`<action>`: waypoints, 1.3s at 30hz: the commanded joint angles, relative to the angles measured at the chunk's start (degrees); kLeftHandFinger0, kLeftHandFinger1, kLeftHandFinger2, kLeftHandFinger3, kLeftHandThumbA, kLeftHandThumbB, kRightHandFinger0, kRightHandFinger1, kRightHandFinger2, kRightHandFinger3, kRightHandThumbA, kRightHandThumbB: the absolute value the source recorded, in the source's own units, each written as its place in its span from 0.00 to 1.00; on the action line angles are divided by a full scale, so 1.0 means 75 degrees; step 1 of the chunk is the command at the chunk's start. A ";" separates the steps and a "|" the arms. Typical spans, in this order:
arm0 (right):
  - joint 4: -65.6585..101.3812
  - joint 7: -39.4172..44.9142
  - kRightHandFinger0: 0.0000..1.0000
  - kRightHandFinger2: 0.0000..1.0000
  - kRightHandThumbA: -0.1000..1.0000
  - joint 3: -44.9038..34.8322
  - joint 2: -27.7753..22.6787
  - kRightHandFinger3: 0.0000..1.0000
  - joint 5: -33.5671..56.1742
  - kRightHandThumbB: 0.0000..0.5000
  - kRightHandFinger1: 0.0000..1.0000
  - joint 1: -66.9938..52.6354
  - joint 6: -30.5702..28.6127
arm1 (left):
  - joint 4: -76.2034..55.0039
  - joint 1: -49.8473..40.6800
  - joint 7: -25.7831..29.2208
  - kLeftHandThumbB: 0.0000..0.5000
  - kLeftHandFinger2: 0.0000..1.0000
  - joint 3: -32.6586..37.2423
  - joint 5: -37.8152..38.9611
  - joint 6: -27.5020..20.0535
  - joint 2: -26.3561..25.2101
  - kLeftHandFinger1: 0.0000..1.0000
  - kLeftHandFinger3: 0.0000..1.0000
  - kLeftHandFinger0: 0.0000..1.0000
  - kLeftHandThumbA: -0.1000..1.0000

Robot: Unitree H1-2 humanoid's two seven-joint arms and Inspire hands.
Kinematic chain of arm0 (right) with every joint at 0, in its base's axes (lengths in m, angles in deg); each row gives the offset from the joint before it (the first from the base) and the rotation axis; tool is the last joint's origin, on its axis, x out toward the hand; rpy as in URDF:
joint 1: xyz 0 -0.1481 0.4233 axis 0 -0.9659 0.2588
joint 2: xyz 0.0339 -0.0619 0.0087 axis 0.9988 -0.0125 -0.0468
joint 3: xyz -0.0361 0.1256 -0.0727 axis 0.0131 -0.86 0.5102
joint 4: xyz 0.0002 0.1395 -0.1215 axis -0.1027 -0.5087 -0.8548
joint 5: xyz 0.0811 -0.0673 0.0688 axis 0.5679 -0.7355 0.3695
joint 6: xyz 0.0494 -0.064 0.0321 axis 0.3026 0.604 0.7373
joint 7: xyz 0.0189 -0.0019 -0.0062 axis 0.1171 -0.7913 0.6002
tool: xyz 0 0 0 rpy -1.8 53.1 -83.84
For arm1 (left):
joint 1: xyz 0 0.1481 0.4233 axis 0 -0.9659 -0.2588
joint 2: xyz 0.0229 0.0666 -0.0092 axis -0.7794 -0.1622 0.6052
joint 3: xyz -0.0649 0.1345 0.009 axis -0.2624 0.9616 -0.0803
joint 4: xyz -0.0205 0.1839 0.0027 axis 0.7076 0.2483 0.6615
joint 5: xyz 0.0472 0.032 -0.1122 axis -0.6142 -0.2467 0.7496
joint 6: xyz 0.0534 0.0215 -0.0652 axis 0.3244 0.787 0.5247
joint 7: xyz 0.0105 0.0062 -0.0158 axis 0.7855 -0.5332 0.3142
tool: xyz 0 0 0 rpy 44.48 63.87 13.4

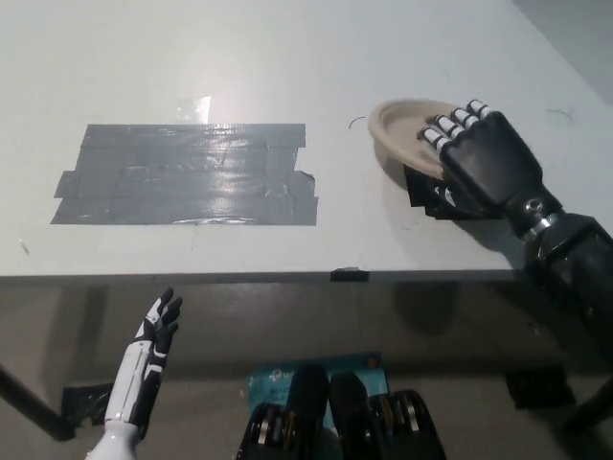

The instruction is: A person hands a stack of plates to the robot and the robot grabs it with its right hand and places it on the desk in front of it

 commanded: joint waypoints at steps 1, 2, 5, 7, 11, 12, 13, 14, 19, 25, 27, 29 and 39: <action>0.6242 0.9270 1.00 1.00 0.79 -0.1819 -0.3223 1.00 0.8293 1.00 1.00 0.2466 0.4100 | -0.0264 0.0275 -0.0061 0.29 1.00 0.0049 -0.0088 -0.0073 -0.0183 1.00 1.00 1.00 1.00; 0.6372 0.9370 1.00 1.00 0.75 -0.1890 -0.3398 1.00 0.8830 1.00 1.00 0.2646 0.4138 | -0.0265 0.0283 -0.0070 0.31 1.00 0.0055 -0.0077 -0.0063 -0.0174 1.00 1.00 1.00 1.00; 0.6776 0.9486 1.00 1.00 0.84 -0.2028 -0.3795 1.00 0.9880 1.00 1.00 0.2955 0.4157 | -0.0260 0.0307 -0.0098 0.30 1.00 0.0076 -0.0048 -0.0065 -0.0154 1.00 1.00 1.00 1.00; 0.7022 0.9476 1.00 1.00 0.80 -0.2079 -0.3901 1.00 1.0291 1.00 1.00 0.3008 0.4157 | -0.0250 0.0329 -0.0101 0.30 1.00 0.0073 -0.0045 -0.0063 -0.0159 1.00 1.00 1.00 1.00; 0.7477 0.9398 1.00 1.00 0.68 -0.1734 -0.4131 1.00 1.1178 1.00 1.00 0.3062 0.4157 | -0.0266 0.0365 -0.0143 0.31 1.00 0.0046 0.0062 0.0003 -0.0159 1.00 1.00 1.00 1.00; 0.7514 0.9399 1.00 1.00 0.68 -0.1637 -0.4192 1.00 1.1293 1.00 1.00 0.3060 0.4157 | -0.0273 0.0364 -0.0144 0.31 1.00 0.0045 0.0065 0.0002 -0.0159 1.00 1.00 1.00 1.00; 0.7531 0.9437 1.00 1.00 0.68 -0.1593 -0.4221 1.00 1.1353 1.00 1.00 0.3034 0.4157 | -0.0269 0.0367 -0.0145 0.31 1.00 0.0047 0.0058 -0.0011 -0.0164 1.00 1.00 1.00 1.00; 0.7541 0.9479 1.00 1.00 0.68 -0.1575 -0.4269 1.00 1.1398 1.00 1.00 0.3033 0.4157 | -0.0261 0.0388 -0.0152 0.31 1.00 0.0043 0.0067 -0.0019 -0.0175 1.00 1.00 1.00 1.00; 0.7451 0.9716 1.00 1.00 0.74 -0.1786 -0.4366 1.00 1.1721 1.00 1.00 0.3068 0.4157 | -0.0257 0.0452 -0.0181 0.31 1.00 0.0031 0.0122 0.0004 -0.0188 1.00 1.00 1.00 1.00; 0.7033 1.0328 1.00 1.00 1.00 -0.2964 -0.4067 1.00 1.3192 1.00 1.00 0.2918 0.4157 | -0.0203 0.0531 -0.0180 0.31 1.00 0.0011 0.0141 -0.0054 -0.0213 1.00 1.00 1.00 1.00; 0.6921 0.9802 1.00 1.00 1.00 -0.2919 -0.4130 1.00 1.4671 1.00 1.00 0.2782 0.4157 | -0.0214 0.0541 -0.0186 0.33 1.00 0.0008 0.0142 -0.0013 -0.0219 1.00 1.00 1.00 1.00; 0.6981 0.9308 1.00 1.00 1.00 -0.2906 -0.4136 1.00 1.5591 1.00 1.00 0.2689 0.4157 | -0.0209 0.0553 -0.0203 0.35 1.00 0.0020 0.0157 -0.0002 -0.0208 1.00 1.00 1.00 1.00; 0.7375 0.8435 1.00 1.00 1.00 -0.3723 -0.3691 1.00 1.6332 1.00 1.00 0.2117 0.4157 | -0.0236 0.0618 -0.0248 0.34 1.00 0.0013 0.0224 0.0057 -0.0217 1.00 1.00 1.00 1.00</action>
